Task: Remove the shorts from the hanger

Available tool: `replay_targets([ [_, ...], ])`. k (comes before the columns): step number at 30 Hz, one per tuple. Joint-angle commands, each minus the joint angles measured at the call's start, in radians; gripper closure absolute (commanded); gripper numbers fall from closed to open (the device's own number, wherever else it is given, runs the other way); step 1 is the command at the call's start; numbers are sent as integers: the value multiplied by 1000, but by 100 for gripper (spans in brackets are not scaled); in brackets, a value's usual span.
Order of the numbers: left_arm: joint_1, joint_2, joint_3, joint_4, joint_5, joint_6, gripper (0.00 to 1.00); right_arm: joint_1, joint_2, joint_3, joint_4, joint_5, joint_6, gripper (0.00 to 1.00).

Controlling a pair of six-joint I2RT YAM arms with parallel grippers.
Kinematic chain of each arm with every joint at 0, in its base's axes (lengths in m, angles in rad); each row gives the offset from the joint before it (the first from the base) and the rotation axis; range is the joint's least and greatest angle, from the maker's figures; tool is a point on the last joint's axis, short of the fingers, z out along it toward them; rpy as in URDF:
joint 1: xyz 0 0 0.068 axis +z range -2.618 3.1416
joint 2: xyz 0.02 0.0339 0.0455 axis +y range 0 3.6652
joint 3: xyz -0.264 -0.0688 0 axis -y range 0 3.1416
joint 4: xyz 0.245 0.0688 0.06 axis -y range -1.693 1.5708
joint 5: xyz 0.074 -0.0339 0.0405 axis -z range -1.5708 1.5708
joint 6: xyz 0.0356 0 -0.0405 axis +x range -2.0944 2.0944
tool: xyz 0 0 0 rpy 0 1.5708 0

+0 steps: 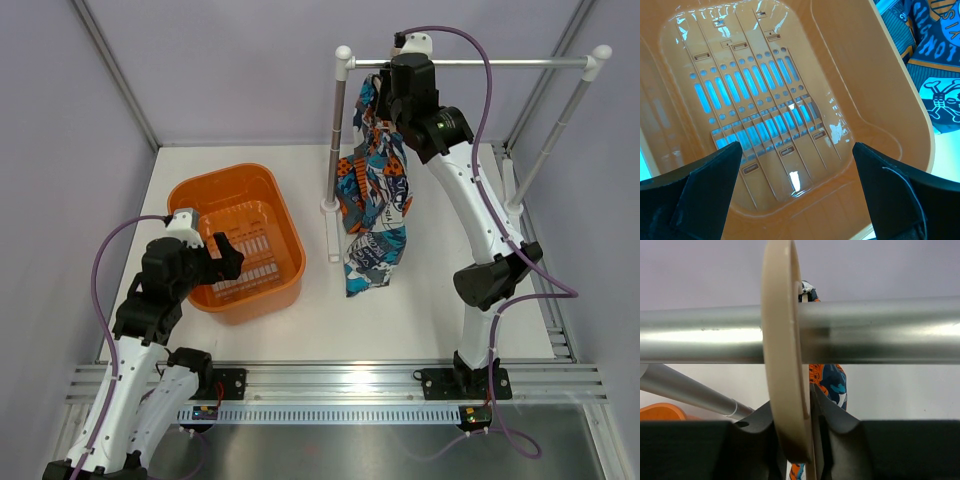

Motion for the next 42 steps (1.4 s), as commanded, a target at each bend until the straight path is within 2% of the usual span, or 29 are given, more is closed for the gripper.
replay_targets([
  [1,-3,4,6,37,22,10,1,10,-1,19,12,29,-22,69],
  [8,-3,1,6,35,21,11,1,10,27,31,-3,29,-31,64],
  [14,-3,1,6,35,22,11,1,10,35,7,1,43,-37,64],
  [20,-3,3,6,35,24,11,1,10,16,-27,26,68,-46,74],
  [24,-3,1,6,35,24,11,1,12,12,-18,27,86,-56,100],
  [33,-3,1,8,35,24,13,1,10,-82,-39,57,79,-83,100],
  [42,-3,4,14,38,28,14,1,10,-260,-214,89,56,-77,100],
])
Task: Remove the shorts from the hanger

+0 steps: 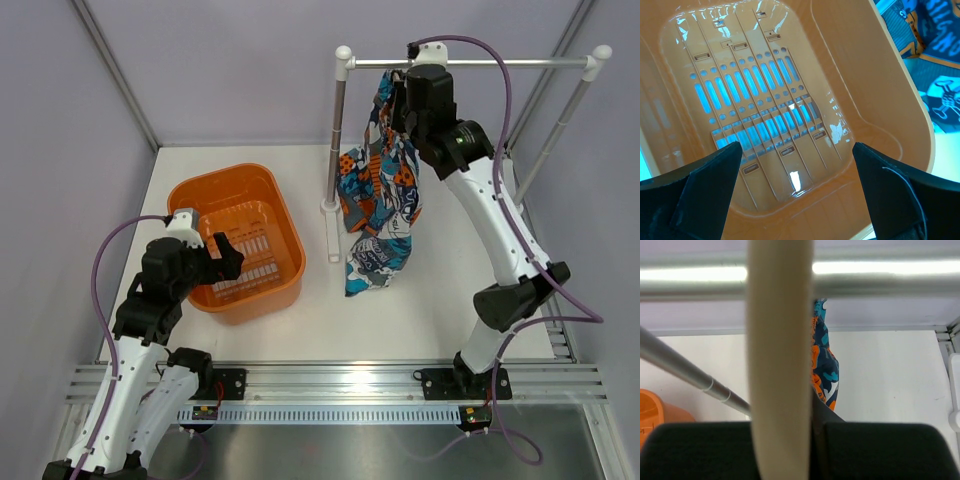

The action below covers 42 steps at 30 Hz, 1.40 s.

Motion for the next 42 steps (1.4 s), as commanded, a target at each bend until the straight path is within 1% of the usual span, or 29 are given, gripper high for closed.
replay_targets([
  [1,-3,7,15,38,30,13,1,9,-150,-69,83,-8,-8,100],
  [5,-3,16,27,44,44,16,1,9,-213,-123,50,-34,16,100],
  [9,-3,41,70,66,76,-11,1,11,-306,-244,36,-99,54,100],
  [11,-5,67,115,89,119,-25,1,9,-369,-287,26,-151,82,100],
  [12,-9,79,138,95,128,-37,2,11,-392,-336,23,-192,91,100],
  [13,-17,108,161,97,136,-41,2,12,-437,-361,23,-208,97,100],
  [14,-31,125,216,97,121,-44,2,14,-458,-381,20,-220,104,100],
  [15,-49,141,245,100,107,-50,3,21,-481,-424,17,-226,110,100],
  [16,-102,153,273,100,85,-51,3,34,-520,-444,13,-228,114,100],
  [17,-138,186,303,106,34,-57,3,41,-535,-461,10,-229,117,100],
  [18,-172,208,361,109,12,-67,3,49,-553,-490,-3,-229,122,100],
  [19,-240,232,392,113,-10,-71,3,67,-583,-504,-6,-229,127,100],
  [21,-313,320,479,123,-86,-85,4,90,-606,-543,-9,-225,140,100],
  [22,-392,352,507,129,-115,-84,4,118,-627,-557,-10,-222,142,100],
  [23,-431,386,538,138,-173,-82,4,135,-635,-570,-12,-211,147,100],
  [24,-493,461,602,141,-198,-79,4,149,-640,-585,-23,-176,148,100],
  [25,-517,498,639,140,-218,-77,5,162,-649,-594,-27,-163,151,100],
  [27,-554,603,705,147,-261,-82,7,193,-653,-620,-30,-152,160,100],
  [28,-580,634,762,152,-268,-84,7,202,-658,-628,-32,-148,162,100],
  [31,-609,740,858,175,-281,-94,10,239,-670,-645,-44,-119,174,100],
  [35,-646,852,951,179,-315,-94,13,264,-683,-643,-61,-102,177,100],
  [37,-654,903,974,176,-326,-102,15,267,-686,-639,-70,-91,174,100],
  [42,-664,963,997,201,-317,-116,16,270,-690,-639,-73,-90,173,100],
])
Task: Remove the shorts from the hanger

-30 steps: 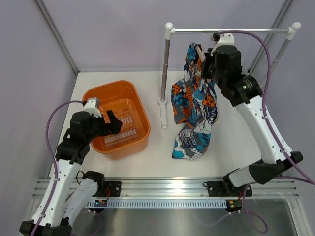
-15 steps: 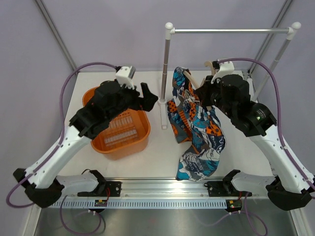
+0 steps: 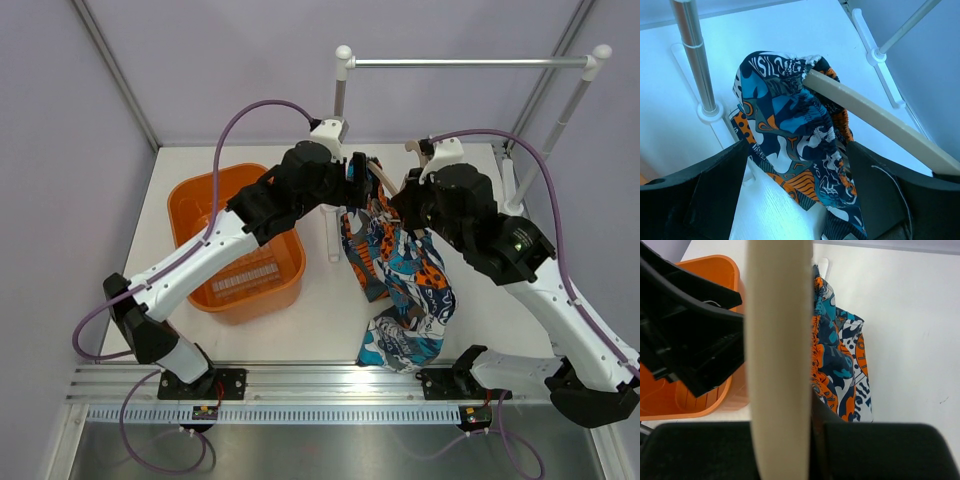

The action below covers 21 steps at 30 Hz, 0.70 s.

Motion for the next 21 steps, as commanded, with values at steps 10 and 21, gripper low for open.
replay_targets([
  [10,-12,61,49,85,-21,-30,18,16,-20,18,34,37,10,100],
  [21,-17,102,45,62,15,-35,24,14,-25,21,29,50,8,100],
])
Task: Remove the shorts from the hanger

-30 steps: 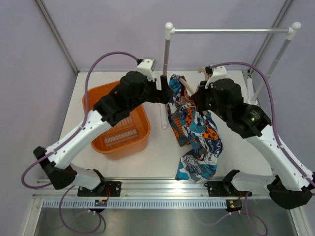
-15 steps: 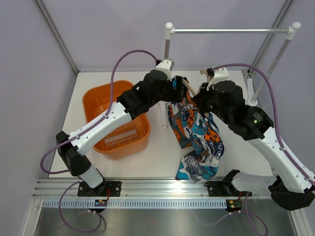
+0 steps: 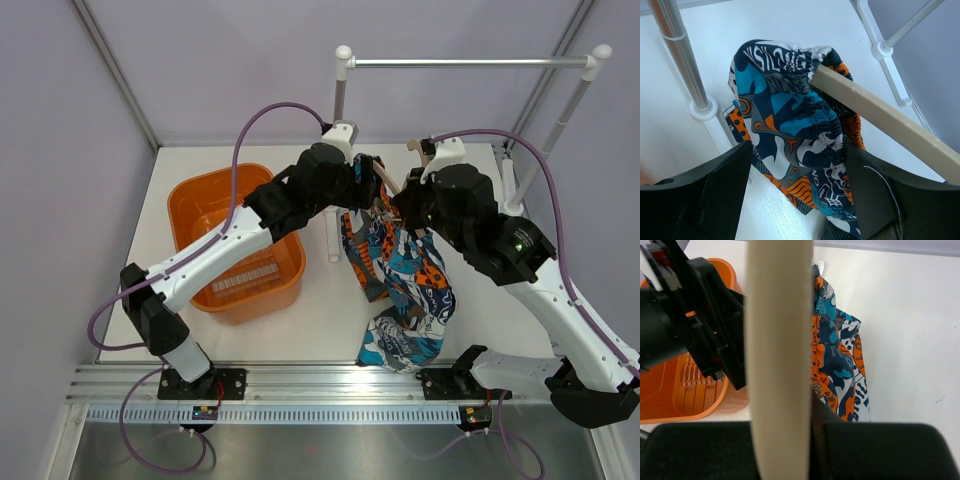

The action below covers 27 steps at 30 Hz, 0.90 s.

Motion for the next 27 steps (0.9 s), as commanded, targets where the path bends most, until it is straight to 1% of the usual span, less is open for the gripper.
replay_targets([
  [1,-10,24,29,38,16,-18,25,15,-20,23,29,31,10,100],
  [5,-19,31,17,43,13,-18,30,14,-16,23,26,33,8,100],
  [12,-24,19,12,40,10,-16,34,15,-16,21,23,41,8,100],
  [14,-24,25,21,35,-4,-9,36,15,-18,20,25,38,8,100],
  [15,-24,36,28,29,-7,-6,39,15,-20,20,25,35,10,100],
  [18,-24,62,70,2,-11,5,50,14,-21,23,19,27,10,100],
  [19,-24,88,86,-6,-16,8,60,15,-23,29,16,27,10,100],
  [21,-24,114,132,-29,-21,17,70,15,-27,32,3,27,10,100],
  [22,-24,132,146,-37,-30,21,80,14,-33,35,0,25,11,100],
  [24,-22,145,169,-40,-48,30,87,14,-46,35,-4,13,11,100],
  [25,-21,151,176,-43,-65,36,97,15,-50,38,-7,7,13,100],
  [26,-15,157,195,-46,-74,37,100,15,-58,38,-14,-8,13,100],
  [27,-10,162,205,-55,-83,39,100,15,-64,38,-17,-18,14,100],
])
